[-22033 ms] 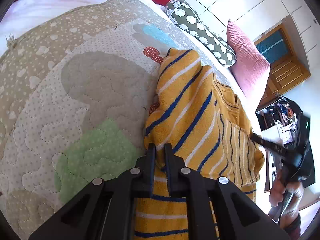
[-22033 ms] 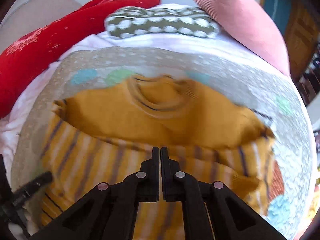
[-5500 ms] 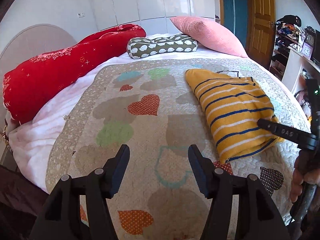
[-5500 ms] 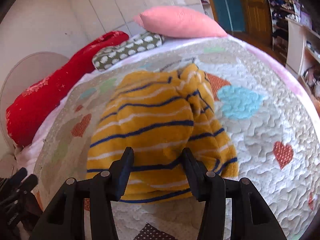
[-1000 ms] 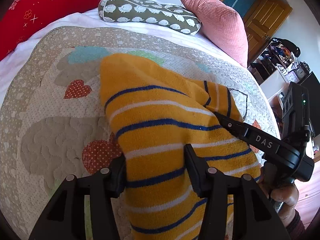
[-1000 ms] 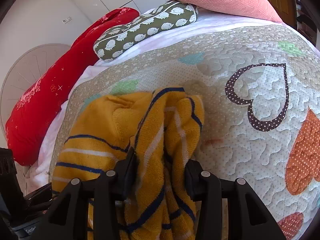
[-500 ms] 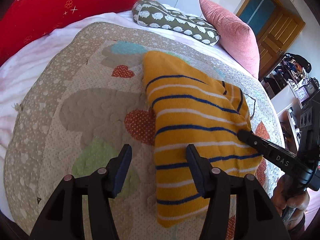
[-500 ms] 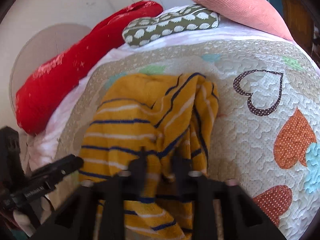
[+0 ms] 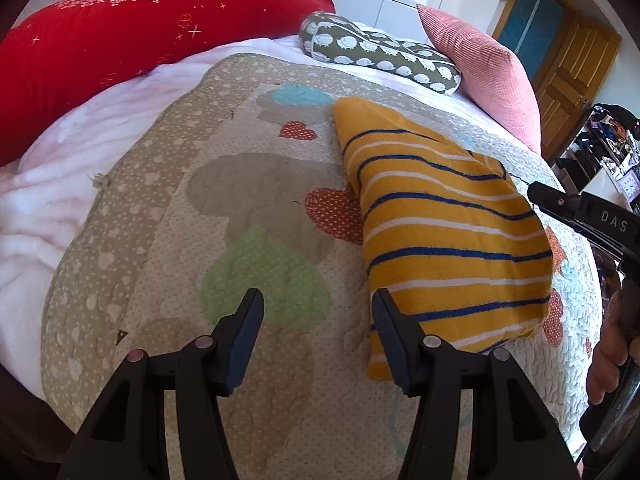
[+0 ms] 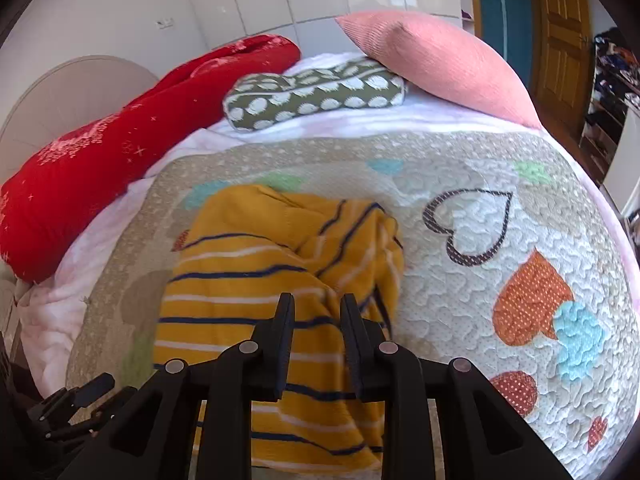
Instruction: Fold small clothes
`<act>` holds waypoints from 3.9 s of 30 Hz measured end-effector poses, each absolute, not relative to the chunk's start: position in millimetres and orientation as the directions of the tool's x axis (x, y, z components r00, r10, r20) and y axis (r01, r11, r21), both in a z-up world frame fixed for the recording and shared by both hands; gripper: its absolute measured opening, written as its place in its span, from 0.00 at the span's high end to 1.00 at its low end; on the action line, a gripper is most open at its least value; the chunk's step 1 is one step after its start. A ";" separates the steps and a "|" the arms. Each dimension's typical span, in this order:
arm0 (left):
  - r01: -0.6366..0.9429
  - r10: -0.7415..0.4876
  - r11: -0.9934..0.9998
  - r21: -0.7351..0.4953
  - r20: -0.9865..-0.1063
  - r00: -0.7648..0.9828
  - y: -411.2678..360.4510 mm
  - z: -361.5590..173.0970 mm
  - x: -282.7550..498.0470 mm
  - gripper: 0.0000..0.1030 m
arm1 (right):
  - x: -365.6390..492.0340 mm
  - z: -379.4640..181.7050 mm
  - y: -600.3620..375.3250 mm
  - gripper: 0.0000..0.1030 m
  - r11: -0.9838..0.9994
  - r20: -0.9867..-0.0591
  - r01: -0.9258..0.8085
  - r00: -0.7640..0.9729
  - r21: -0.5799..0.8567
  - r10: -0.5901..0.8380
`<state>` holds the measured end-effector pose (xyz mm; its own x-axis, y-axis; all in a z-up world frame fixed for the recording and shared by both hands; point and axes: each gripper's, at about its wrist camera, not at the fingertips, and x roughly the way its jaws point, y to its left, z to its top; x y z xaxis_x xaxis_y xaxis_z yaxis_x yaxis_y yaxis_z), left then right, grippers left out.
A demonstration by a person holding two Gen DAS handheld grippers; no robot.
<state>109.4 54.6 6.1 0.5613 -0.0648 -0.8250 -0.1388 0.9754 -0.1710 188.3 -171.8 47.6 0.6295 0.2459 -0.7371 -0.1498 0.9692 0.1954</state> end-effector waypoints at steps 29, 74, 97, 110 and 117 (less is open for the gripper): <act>-0.317 0.328 0.943 0.101 -0.445 0.833 1.0 106.9 -58.5 0.00 | -24.8 66.0 -226.3 0.19 0.996 -0.504 0.060 0.863 0.059 -0.022; -0.101 0.066 0.994 -0.028 -0.585 0.809 -5.5 84.2 -96.4 0.00 | -85.1 63.8 -189.1 0.01 0.984 -0.460 0.121 0.872 -0.131 -0.168; -0.048 -0.029 0.994 -0.093 -0.690 0.723 -13.1 46.9 -83.4 0.00 | -79.9 52.7 -189.7 0.01 0.984 -0.506 0.127 0.844 -0.127 -0.174; -0.047 -0.040 0.993 -0.104 -0.708 0.706 -13.7 39.5 -81.3 0.00 | -78.2 45.4 -185.5 0.01 0.986 -0.530 0.098 0.834 -0.136 -0.156; -0.048 -0.045 0.993 -0.110 -0.716 0.697 -11.9 36.8 -78.9 0.00 | -77.1 43.4 -187.8 0.01 0.989 -0.540 0.091 0.830 -0.118 -0.141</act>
<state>-78.9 -11.9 36.8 0.6970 -0.0452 -0.7156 -0.0485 0.9928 -0.1099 -77.1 -187.8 43.4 0.8299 -0.1410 -0.5398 0.0911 0.9888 -0.1183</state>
